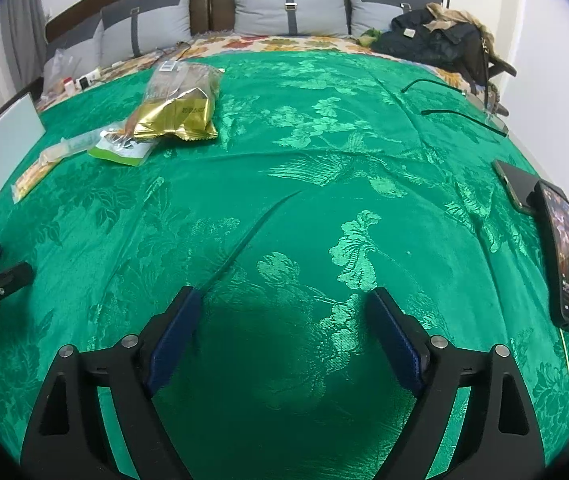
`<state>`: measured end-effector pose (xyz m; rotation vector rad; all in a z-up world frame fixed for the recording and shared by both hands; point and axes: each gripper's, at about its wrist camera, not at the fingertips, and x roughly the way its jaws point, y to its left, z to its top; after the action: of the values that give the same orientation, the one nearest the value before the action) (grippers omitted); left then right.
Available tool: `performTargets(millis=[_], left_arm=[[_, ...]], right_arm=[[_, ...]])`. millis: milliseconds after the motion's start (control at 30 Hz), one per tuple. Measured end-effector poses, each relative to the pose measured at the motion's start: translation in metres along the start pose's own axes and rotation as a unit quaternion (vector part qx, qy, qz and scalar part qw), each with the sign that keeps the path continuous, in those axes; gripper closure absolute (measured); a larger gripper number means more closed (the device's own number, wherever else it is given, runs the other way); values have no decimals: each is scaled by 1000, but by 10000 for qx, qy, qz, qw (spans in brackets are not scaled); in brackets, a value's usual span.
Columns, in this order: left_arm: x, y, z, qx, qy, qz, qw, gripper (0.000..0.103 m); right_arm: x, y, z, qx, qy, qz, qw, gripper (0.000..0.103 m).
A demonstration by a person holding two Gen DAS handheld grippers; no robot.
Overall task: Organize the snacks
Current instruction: 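Withdraw both grippers from the box back to the snack pile, then lower the left gripper onto the clear stick packet, grasp and lift it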
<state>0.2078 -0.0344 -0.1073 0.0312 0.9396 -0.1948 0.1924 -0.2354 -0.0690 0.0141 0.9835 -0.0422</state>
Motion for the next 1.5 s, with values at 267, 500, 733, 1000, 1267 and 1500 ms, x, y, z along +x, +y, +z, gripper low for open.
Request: performTargets(millis=[267,500,733,1000,1267,1500], left_arm=[[-1,1,0,1,-2,1,10000,0],[-1,1,-1,22,9,34,10000,0],[2,-4,-1,125,71,168,9998,0],[12,-2,26,730,843,14,9938,0],[19,-8,113,1913,546,487,9788,0],[86,-19,149,2428,1073,782,9610,10]], right_arm=[[2,0,1,12,9,4,10000,13],[1,0,1,10,9,4,10000,13],[2,1,1,10,9,5,10000,13],[2,1,1,10,9,6,10000,13],[2,1,1,10,8,9,10000,12],[2,1,1,9,9,9,10000,12]])
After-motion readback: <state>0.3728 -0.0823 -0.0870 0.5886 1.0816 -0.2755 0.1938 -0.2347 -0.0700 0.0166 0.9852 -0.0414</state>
